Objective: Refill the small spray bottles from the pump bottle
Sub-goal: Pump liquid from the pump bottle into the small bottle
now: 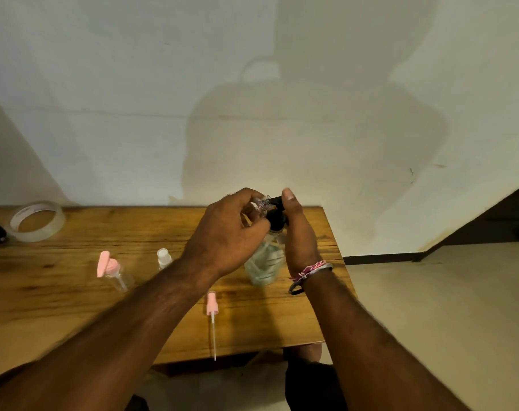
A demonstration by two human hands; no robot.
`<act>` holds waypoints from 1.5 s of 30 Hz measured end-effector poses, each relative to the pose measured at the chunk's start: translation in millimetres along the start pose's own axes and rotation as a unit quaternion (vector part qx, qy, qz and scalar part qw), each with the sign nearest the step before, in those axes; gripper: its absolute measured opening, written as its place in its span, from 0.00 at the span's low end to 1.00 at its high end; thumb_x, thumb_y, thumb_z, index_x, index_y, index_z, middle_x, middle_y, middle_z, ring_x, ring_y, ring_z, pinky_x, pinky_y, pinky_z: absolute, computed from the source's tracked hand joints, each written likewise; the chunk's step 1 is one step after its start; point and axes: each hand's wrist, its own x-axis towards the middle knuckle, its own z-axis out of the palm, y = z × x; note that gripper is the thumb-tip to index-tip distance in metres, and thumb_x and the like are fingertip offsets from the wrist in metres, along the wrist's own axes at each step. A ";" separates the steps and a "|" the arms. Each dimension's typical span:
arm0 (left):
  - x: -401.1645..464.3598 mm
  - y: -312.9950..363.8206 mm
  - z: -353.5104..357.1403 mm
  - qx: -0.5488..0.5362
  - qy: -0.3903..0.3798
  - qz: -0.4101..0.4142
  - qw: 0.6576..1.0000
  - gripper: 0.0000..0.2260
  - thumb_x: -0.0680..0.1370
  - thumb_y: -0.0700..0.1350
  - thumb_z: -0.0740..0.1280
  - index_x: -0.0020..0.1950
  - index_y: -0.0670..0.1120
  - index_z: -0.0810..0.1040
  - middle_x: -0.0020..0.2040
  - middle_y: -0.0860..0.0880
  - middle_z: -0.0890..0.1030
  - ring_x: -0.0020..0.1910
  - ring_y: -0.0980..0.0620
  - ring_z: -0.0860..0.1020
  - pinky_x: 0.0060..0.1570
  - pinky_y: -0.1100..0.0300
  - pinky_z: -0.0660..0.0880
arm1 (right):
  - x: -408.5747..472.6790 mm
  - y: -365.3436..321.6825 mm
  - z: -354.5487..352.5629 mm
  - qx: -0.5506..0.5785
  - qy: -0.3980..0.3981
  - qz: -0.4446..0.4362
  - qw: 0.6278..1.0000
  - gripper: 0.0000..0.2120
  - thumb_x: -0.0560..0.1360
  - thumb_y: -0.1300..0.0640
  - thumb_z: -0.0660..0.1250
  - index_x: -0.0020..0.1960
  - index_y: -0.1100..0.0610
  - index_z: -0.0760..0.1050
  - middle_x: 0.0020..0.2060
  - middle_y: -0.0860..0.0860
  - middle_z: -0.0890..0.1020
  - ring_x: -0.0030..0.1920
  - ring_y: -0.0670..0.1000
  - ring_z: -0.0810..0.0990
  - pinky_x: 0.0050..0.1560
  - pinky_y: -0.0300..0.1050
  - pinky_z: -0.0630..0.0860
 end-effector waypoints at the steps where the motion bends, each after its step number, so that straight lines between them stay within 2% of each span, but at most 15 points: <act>1: -0.4 -1.0 -1.6 0.002 0.002 0.001 1.000 0.10 0.80 0.47 0.70 0.61 0.54 0.81 0.45 0.57 0.81 0.41 0.58 0.79 0.40 0.61 0.73 | 0.8 0.9 2.7 0.005 0.000 -0.007 1.000 0.21 0.82 0.38 0.58 0.37 0.34 0.85 0.38 0.39 0.87 0.44 0.37 0.84 0.54 0.42 0.76; 3: -0.7 -3.2 -3.7 0.007 0.002 0.002 1.000 0.09 0.80 0.47 0.70 0.60 0.53 0.81 0.44 0.57 0.81 0.41 0.57 0.78 0.40 0.61 0.73 | 3.5 5.2 5.5 0.009 0.013 -0.019 1.000 0.23 0.84 0.44 0.59 0.35 0.37 0.85 0.36 0.40 0.87 0.41 0.35 0.83 0.48 0.37 0.75; 7: -0.8 -5.9 -3.7 0.020 0.002 0.001 1.000 0.06 0.81 0.49 0.70 0.57 0.53 0.80 0.45 0.56 0.81 0.42 0.56 0.79 0.40 0.58 0.76 | 6.3 13.7 9.9 0.004 0.047 -0.045 0.998 0.22 0.84 0.43 0.59 0.42 0.51 0.86 0.39 0.51 0.88 0.42 0.43 0.85 0.44 0.35 0.78; 10: -0.7 -7.3 -3.5 0.017 -0.001 0.004 1.000 0.06 0.81 0.49 0.70 0.58 0.53 0.80 0.46 0.56 0.81 0.44 0.56 0.79 0.42 0.57 0.77 | 2.5 18.1 12.0 0.012 0.072 -0.046 0.996 0.21 0.84 0.44 0.59 0.43 0.54 0.84 0.37 0.49 0.86 0.39 0.39 0.83 0.38 0.29 0.75; 15: -0.4 -7.2 -3.0 0.021 -0.001 0.006 1.000 0.05 0.80 0.50 0.70 0.56 0.54 0.80 0.46 0.56 0.81 0.45 0.55 0.79 0.44 0.53 0.81 | 2.1 17.8 12.5 -0.004 0.077 -0.044 0.996 0.22 0.84 0.44 0.59 0.43 0.53 0.84 0.36 0.48 0.86 0.39 0.40 0.84 0.38 0.29 0.76; 18: 0.9 -7.8 -3.8 0.027 0.009 0.008 1.000 0.06 0.80 0.50 0.71 0.57 0.54 0.80 0.46 0.57 0.81 0.44 0.56 0.79 0.43 0.53 0.81 | 3.0 17.8 17.9 -0.014 0.087 -0.057 0.994 0.25 0.80 0.37 0.59 0.40 0.53 0.84 0.36 0.53 0.86 0.38 0.44 0.84 0.39 0.34 0.78; 20: 2.4 -9.2 -5.0 0.033 0.010 0.007 0.999 0.07 0.80 0.50 0.71 0.57 0.54 0.80 0.46 0.57 0.80 0.44 0.56 0.78 0.42 0.56 0.78 | 3.6 20.4 21.1 -0.022 0.101 -0.064 0.993 0.31 0.74 0.31 0.58 0.40 0.56 0.84 0.39 0.58 0.85 0.41 0.51 0.84 0.43 0.45 0.80; 23: 3.1 -11.6 -5.6 0.040 0.009 0.009 0.999 0.06 0.80 0.50 0.72 0.56 0.54 0.80 0.45 0.58 0.80 0.43 0.57 0.78 0.41 0.58 0.76 | 5.3 23.6 22.4 -0.033 0.115 -0.078 0.990 0.34 0.73 0.29 0.56 0.41 0.58 0.83 0.39 0.59 0.85 0.44 0.57 0.84 0.47 0.55 0.80; 33: 5.1 -14.0 -6.7 0.053 0.013 0.021 0.998 0.06 0.79 0.51 0.72 0.56 0.55 0.81 0.45 0.58 0.80 0.45 0.57 0.77 0.42 0.57 0.78 | 9.0 26.4 21.4 -0.035 0.108 -0.082 0.990 0.32 0.73 0.31 0.57 0.41 0.58 0.83 0.40 0.59 0.85 0.44 0.56 0.84 0.46 0.52 0.80; 35: 5.8 -13.6 -8.0 0.054 0.021 0.027 0.998 0.07 0.79 0.50 0.73 0.56 0.55 0.81 0.45 0.58 0.80 0.45 0.57 0.78 0.41 0.58 0.76 | 7.8 22.3 18.7 -0.024 0.079 -0.074 0.994 0.29 0.76 0.34 0.59 0.43 0.58 0.84 0.40 0.58 0.86 0.43 0.51 0.85 0.43 0.44 0.80; 37: 6.0 -13.0 -9.2 0.052 0.024 0.028 0.998 0.08 0.78 0.50 0.73 0.56 0.55 0.82 0.45 0.58 0.80 0.44 0.57 0.77 0.40 0.60 0.73 | 5.5 18.1 13.4 -0.006 0.050 -0.057 0.997 0.24 0.80 0.39 0.61 0.42 0.57 0.84 0.38 0.53 0.87 0.39 0.42 0.84 0.38 0.33 0.77; 39: 5.9 -13.1 -10.2 0.052 0.024 0.030 0.998 0.08 0.77 0.49 0.73 0.56 0.56 0.82 0.44 0.58 0.80 0.43 0.57 0.77 0.39 0.61 0.72 | 5.4 16.3 5.9 -0.001 0.025 -0.046 0.999 0.19 0.83 0.43 0.62 0.41 0.52 0.84 0.34 0.45 0.86 0.37 0.37 0.82 0.36 0.27 0.74; 42: 5.2 -13.3 -11.2 0.053 0.025 0.030 0.998 0.08 0.77 0.49 0.73 0.56 0.56 0.81 0.45 0.58 0.80 0.44 0.57 0.78 0.39 0.60 0.73 | 4.0 14.5 -1.3 -0.012 -0.022 -0.051 0.998 0.19 0.80 0.40 0.58 0.44 0.49 0.83 0.33 0.38 0.85 0.38 0.32 0.82 0.36 0.23 0.72; 45: 3.9 -16.6 -11.0 0.051 0.021 0.028 0.998 0.08 0.78 0.50 0.73 0.56 0.56 0.81 0.45 0.58 0.80 0.44 0.58 0.78 0.40 0.60 0.74 | 1.4 17.0 0.2 -0.008 -0.026 -0.056 0.998 0.22 0.79 0.35 0.57 0.44 0.47 0.83 0.37 0.38 0.86 0.42 0.33 0.82 0.40 0.26 0.74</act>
